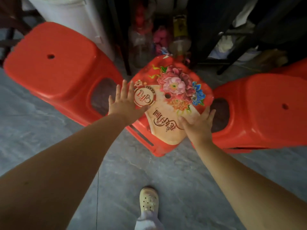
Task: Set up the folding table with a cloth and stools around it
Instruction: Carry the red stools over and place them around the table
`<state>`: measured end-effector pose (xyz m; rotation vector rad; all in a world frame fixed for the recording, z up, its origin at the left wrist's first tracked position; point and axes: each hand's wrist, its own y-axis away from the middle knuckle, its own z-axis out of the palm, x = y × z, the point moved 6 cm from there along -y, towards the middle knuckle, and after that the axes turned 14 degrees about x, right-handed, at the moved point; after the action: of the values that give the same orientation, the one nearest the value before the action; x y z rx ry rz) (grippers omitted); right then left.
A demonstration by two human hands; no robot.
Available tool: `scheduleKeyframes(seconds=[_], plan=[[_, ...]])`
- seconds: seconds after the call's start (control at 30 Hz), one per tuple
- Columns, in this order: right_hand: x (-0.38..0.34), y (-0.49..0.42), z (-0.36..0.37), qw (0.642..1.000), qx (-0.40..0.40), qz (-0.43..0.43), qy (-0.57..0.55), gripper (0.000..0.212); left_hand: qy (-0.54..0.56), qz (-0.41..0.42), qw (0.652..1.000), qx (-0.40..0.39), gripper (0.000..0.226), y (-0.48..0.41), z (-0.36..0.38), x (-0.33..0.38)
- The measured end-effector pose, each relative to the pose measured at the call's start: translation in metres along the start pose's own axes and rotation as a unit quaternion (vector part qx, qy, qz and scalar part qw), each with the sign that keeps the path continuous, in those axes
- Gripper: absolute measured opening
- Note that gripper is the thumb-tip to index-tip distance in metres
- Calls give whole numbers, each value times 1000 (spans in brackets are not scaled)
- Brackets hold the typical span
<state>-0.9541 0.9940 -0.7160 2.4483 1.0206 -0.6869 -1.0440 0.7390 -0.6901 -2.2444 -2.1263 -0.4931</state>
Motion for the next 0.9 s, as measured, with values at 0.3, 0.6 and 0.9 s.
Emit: scheduleKeyframes(seconds=[0.3,0.6,0.9], plan=[[12,-4,17,995,-3,37,-90,127,-13,-44,999,-22,131,-40,25,0],[16,13,26,986,-33,82,-138,144,42,-102,994,-9,142,-17,18,-17],[-20,115,27,987,-106,-13,-120,126,88,-205,975,-3,145,116,-1,-116]])
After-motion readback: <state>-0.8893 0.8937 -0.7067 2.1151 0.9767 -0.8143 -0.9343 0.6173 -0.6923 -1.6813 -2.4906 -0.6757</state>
